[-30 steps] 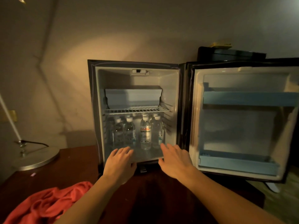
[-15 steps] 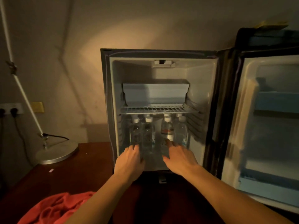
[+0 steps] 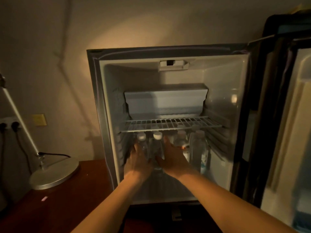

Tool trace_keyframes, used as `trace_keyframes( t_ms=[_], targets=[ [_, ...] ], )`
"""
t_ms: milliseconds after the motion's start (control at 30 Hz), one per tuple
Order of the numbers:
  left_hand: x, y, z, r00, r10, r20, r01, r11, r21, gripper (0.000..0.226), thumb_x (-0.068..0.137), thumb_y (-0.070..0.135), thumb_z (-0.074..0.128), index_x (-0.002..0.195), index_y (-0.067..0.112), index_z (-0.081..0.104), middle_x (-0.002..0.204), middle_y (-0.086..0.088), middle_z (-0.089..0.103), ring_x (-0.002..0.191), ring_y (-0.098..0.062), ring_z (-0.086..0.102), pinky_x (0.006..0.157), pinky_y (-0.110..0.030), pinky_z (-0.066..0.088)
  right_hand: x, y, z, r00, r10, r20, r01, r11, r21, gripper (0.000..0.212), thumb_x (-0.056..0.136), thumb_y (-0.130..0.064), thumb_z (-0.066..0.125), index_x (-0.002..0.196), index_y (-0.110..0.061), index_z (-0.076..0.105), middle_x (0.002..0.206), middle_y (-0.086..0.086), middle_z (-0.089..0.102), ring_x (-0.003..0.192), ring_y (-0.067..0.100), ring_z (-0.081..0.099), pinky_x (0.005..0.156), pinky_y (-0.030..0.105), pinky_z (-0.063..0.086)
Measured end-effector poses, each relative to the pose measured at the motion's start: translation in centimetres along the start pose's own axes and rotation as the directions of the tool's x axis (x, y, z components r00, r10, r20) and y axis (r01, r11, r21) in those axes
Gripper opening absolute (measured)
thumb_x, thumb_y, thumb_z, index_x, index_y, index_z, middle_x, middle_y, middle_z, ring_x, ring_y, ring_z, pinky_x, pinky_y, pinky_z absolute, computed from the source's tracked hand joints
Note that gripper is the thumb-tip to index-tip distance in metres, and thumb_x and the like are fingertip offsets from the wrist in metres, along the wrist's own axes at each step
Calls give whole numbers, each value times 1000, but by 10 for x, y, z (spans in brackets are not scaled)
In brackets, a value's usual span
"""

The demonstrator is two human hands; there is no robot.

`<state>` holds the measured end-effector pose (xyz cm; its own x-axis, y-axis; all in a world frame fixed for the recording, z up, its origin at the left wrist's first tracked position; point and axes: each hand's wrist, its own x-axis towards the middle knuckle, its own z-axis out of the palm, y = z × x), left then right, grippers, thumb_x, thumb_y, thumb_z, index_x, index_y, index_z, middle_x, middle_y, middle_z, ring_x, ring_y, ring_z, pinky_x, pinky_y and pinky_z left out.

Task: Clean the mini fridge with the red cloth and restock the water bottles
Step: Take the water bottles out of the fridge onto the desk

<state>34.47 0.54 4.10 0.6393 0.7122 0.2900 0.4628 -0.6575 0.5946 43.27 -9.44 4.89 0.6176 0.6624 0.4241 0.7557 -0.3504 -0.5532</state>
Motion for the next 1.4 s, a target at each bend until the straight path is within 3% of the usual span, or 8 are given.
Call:
trace_keyframes(
  t_ms=[167,300,567,667,867,1000,1233,1400],
  targets=[
    [12,-10,11,998,13,-68,-21,994,-110,68,88,23,62,146,17,27,141,-17,47,119,-43,54,92,-47,49,16,10,21,997,-34,-67,34,999,8,38,90,-36,55,125,-26,43,117,3,63,108,22,62,85,34,52],
    [11,-15,9,998,33,-60,-43,986,-160,65,86,28,63,140,21,27,134,-17,54,112,-42,60,88,-51,52,19,11,26,993,-43,-112,44,999,6,28,90,-37,55,117,-27,54,115,-2,65,105,18,63,79,26,50],
    [-34,-14,-8,996,81,-46,-84,993,-77,61,90,37,61,140,21,29,139,-8,43,114,-34,57,88,-44,50,-11,-2,12,995,9,-100,-4,999,41,30,79,-32,63,108,-28,55,107,-4,66,98,19,65,69,25,47],
    [-59,-16,-20,992,112,-53,-116,991,-71,61,86,38,64,135,22,31,133,-9,46,107,-39,60,84,-48,52,-35,-14,1,998,54,-42,-54,998,15,35,78,-45,58,110,-31,53,102,-4,66,91,21,66,65,27,45],
    [-112,-25,-60,985,130,-117,-138,988,-64,52,85,39,68,125,22,39,121,-3,48,105,-36,60,82,-45,50,-86,-37,-5,995,-62,-75,67,995,75,55,64,-37,78,110,-26,51,92,0,65,83,20,65,71,36,56],
    [-146,-47,-92,974,117,-192,-127,991,-39,45,87,38,67,121,22,42,118,-3,50,103,-35,60,83,-49,50,-107,-69,4,979,-187,-77,192,979,62,53,64,-33,83,97,-24,43,94,0,60,84,19,61,71,35,52],
    [-172,-116,-156,949,99,-299,-93,995,34,43,80,33,69,115,21,46,108,-2,50,96,-34,61,77,-51,52,-120,-140,32,938,-342,-62,347,932,104,48,65,-29,81,98,-22,47,85,-3,61,75,17,59,63,28,43],
    [-182,-171,-199,912,-25,-409,57,996,65,43,86,39,64,119,20,43,113,-5,49,98,-40,60,78,-53,51,-109,-192,76,915,-401,-39,399,888,228,40,69,-30,75,96,-21,47,85,0,61,74,23,59,62,32,44]
  ],
)
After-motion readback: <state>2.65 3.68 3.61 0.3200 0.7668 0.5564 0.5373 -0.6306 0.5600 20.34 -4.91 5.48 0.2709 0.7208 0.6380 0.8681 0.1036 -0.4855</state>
